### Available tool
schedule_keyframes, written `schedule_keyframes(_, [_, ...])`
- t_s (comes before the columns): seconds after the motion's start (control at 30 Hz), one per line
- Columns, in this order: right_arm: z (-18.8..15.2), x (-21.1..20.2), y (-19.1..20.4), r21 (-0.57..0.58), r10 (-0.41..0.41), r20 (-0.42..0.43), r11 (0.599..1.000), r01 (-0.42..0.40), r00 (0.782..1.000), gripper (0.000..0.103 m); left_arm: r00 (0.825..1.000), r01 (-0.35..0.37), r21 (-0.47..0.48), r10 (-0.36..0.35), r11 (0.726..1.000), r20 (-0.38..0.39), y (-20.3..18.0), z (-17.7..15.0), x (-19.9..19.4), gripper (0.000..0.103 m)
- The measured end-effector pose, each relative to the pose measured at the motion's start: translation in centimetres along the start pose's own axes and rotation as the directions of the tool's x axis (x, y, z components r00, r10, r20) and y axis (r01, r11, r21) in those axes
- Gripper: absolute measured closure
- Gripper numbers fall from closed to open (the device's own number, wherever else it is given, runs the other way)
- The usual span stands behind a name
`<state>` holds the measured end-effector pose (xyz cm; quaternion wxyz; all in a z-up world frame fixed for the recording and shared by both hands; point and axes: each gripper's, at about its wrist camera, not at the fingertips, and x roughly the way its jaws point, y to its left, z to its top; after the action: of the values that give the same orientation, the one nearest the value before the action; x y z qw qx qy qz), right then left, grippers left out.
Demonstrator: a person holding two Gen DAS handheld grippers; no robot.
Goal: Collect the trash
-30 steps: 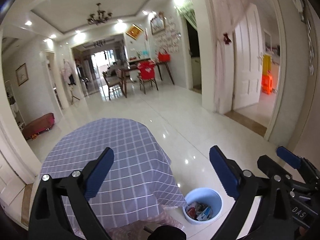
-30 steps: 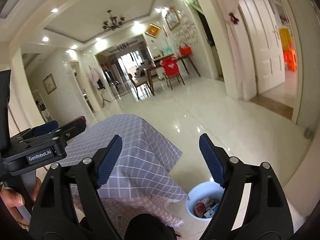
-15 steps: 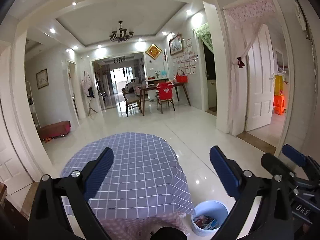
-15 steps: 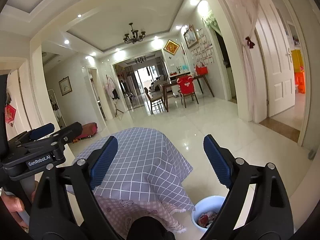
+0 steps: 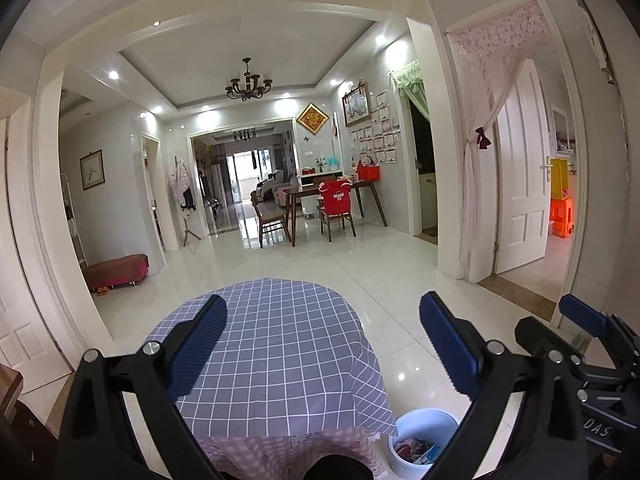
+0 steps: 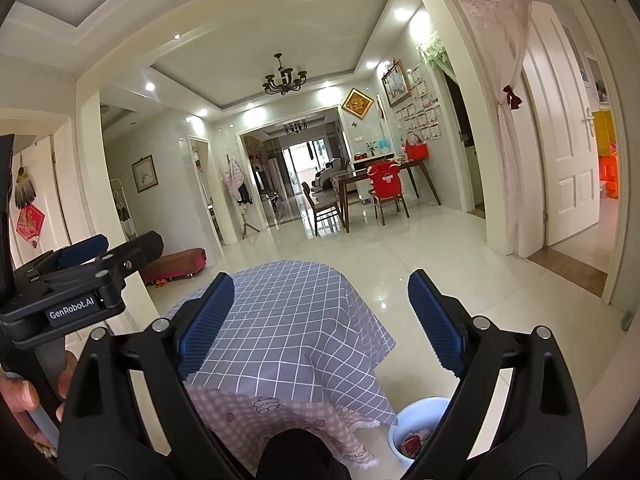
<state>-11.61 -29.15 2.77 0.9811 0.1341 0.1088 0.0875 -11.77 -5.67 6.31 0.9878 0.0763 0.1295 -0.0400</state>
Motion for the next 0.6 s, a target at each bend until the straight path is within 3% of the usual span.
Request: schedule_keyframes(0.6, [0.0,-0.1,-1.0,0.024,-0.005,0.010,1.000,0.005,1.000,0.016,1.000,0.022,0.036,-0.022,0.999,0.001,-1.2,-0.1,-0.3,0.008])
